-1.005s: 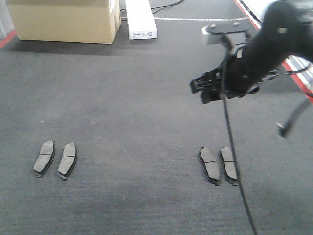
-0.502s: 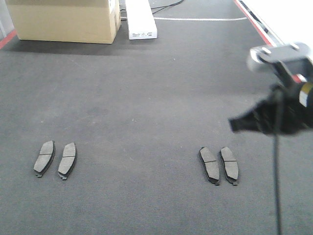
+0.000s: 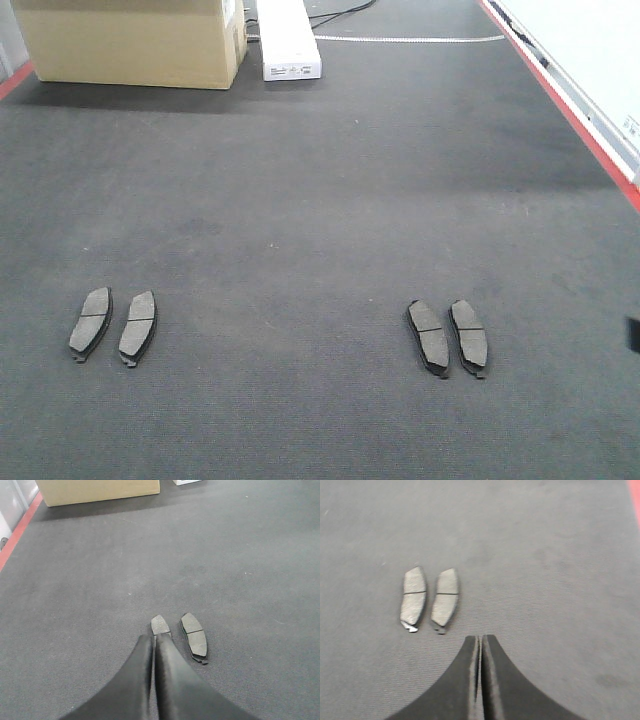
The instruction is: Move and align brake pads A on conveyor
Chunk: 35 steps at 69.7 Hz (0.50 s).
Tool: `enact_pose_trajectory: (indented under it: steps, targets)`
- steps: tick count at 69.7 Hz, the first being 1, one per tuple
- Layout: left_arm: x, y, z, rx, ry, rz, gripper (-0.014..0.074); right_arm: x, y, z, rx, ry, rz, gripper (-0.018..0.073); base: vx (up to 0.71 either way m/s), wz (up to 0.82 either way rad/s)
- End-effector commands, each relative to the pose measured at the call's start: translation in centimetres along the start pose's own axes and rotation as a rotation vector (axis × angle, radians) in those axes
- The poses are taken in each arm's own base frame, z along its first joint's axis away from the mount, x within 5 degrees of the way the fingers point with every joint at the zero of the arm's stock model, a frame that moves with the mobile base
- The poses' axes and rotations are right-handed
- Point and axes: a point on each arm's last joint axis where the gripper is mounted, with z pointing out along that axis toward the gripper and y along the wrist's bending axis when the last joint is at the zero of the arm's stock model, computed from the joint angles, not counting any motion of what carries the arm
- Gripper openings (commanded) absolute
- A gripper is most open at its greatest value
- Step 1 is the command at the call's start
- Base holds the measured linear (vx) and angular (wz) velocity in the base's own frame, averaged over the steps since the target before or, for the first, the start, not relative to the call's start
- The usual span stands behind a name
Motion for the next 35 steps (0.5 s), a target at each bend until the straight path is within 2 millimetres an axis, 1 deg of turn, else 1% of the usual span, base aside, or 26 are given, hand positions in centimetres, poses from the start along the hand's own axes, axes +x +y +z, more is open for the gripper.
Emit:
enact_pose_trajectory:
  steps: [1,9,17,35]
  targets:
    - [-1.2,0.1,-0.3,-0.001,-0.085,0.004,-0.0006,-0.2,-0.4,-1.3,0.024,-0.119,0.002,-0.0007,0.0,0.0]
    - [-1.2,0.1,-0.3,-0.001,-0.085,0.004,-0.0006,0.6,-0.5,-1.9,0.031,-0.119,-0.005,-0.0007,0.0,0.0]
    - [-1.2,0.1,-0.3,-0.001,-0.085,0.004,-0.0006,1.0,-0.5,-1.9,0.033,-0.077,-0.003,-0.0007,0.0,0.0]
    - [-1.2,0.1,-0.3,-0.001,-0.085,0.004,-0.0006,1.2,-0.6,-1.9,0.036,-0.049,-0.004,-0.0007,0.0,0.0]
